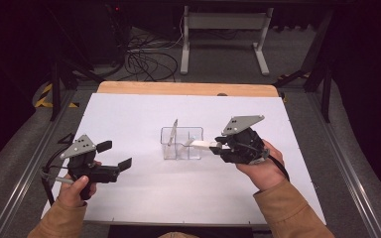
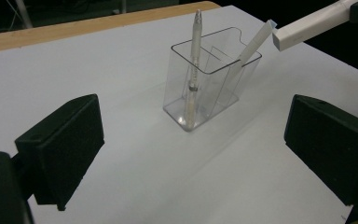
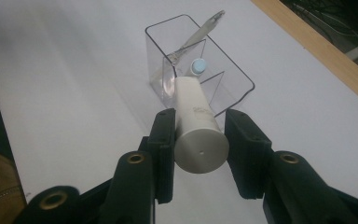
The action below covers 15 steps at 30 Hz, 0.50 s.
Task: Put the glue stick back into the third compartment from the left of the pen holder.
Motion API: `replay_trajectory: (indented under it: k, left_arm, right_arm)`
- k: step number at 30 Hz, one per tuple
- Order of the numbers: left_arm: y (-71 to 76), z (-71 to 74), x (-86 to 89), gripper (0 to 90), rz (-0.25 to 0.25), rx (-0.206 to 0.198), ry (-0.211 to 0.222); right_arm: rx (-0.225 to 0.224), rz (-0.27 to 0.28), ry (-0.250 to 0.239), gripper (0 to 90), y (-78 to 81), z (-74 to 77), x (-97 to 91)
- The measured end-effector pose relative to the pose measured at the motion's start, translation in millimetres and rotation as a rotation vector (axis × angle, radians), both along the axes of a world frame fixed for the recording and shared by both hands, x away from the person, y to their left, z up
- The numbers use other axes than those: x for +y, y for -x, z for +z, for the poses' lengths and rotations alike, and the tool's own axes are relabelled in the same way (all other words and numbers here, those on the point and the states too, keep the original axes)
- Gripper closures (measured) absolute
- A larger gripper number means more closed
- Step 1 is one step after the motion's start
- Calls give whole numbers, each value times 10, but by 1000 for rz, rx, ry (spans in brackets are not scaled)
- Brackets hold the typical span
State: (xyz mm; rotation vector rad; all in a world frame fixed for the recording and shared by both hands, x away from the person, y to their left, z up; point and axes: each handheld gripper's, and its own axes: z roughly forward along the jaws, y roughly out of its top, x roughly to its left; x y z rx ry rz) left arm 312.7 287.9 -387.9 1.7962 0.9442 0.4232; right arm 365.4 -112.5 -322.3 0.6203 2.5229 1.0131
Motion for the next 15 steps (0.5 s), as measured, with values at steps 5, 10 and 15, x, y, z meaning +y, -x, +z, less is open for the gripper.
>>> replay_trajectory:
  k: [5,10,15]
  left_arm:
    - [6,4,9,54,3,0,4]
    - [7,1,20,54,6,1,6]
    - [11,3,26,54,9,0,5]
  right_arm:
    - [-3,-23,8,655,-48,40,-12]
    - [-1,-39,20,656,-122,72,-14]
    - [5,-60,27,656,-196,110,4]
